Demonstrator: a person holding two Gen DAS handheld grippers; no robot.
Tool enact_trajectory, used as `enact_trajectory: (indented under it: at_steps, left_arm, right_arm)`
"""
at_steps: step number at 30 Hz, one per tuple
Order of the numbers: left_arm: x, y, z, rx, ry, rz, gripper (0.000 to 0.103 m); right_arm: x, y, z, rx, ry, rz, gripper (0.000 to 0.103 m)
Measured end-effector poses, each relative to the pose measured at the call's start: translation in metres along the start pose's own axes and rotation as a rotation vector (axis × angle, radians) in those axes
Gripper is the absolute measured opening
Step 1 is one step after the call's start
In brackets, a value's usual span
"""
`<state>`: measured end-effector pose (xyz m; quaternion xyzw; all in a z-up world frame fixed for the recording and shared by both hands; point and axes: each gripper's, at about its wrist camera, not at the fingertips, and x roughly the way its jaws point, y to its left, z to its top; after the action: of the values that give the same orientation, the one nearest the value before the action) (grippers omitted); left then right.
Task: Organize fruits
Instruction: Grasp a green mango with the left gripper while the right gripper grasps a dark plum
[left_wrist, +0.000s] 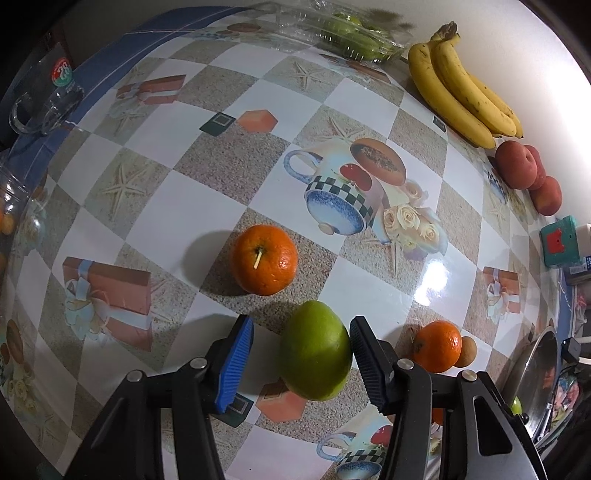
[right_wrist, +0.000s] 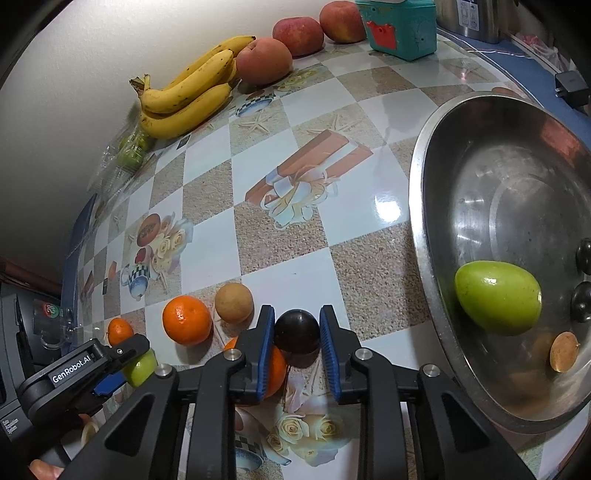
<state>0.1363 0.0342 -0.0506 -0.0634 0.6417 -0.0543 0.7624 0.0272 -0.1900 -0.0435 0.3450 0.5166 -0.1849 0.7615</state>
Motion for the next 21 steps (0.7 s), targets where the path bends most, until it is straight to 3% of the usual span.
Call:
enact_trajectory:
  at_steps: [9, 21]
  left_arm:
    - [0.001, -0.004, -0.002, -0.002, 0.002, 0.002, 0.058]
    - [0.002, -0.006, -0.001, 0.011, 0.003, -0.024, 0.046]
  right_arm:
    - [-0.005, -0.004, 0.002, 0.016, -0.014, 0.012, 0.025]
    - [-0.015, -0.008, 0.003, 0.025, -0.026, 0.019, 0.025]
